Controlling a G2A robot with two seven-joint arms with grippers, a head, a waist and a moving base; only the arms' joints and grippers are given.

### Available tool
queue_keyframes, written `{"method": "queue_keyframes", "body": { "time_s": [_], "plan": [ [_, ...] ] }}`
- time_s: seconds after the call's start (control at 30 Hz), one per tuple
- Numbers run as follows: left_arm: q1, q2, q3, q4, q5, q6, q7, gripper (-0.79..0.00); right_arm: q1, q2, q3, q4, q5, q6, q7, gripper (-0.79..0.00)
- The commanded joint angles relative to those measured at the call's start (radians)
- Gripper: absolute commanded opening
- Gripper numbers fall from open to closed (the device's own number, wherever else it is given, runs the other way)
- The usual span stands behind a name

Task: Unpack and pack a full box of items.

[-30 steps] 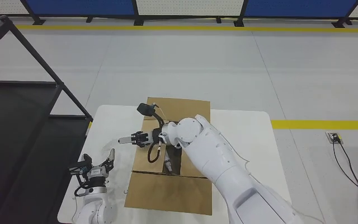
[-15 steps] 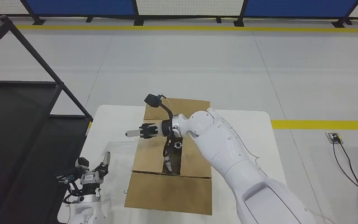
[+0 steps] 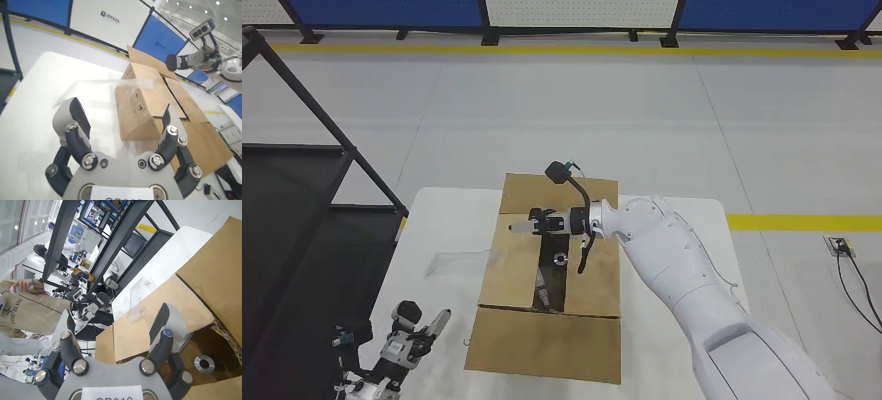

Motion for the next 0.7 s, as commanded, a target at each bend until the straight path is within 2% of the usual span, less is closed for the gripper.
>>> {"method": "queue_keyframes", "body": {
  "time_s": [0.0,0.2,0.3,0.47,0.63,0.67],
  "plan": [
    [0.008,0.003,-0.014,-0.008,-0.079,-0.016,-0.062,0.000,0.000,0.000,0.000,0.000,0.000,0.000,0.000,0.000],
    [0.008,0.001,-0.001,-0.005,-0.107,-0.012,-0.067,0.000,-0.008,0.000,-0.001,-0.006,-0.003,0.012,-0.011,0.000],
    [-0.006,0.002,0.034,-0.001,-0.154,0.026,-0.145,0.000,-0.030,0.012,0.004,-0.051,-0.008,0.024,-0.021,0.000],
    [-0.006,0.016,0.044,0.001,-0.351,0.012,-0.387,0.000,-0.050,0.062,0.019,-0.112,-0.056,-0.033,-0.034,0.000],
    [-0.015,0.041,-0.001,0.005,-0.605,0.018,-0.685,0.000,-0.087,0.129,0.063,-0.156,-0.054,-0.076,-0.076,0.000],
    [-0.020,0.045,-0.008,0.009,-0.652,0.031,-0.733,0.000,-0.087,0.129,0.063,-0.156,-0.054,-0.076,-0.076,0.000]
  ]
}}
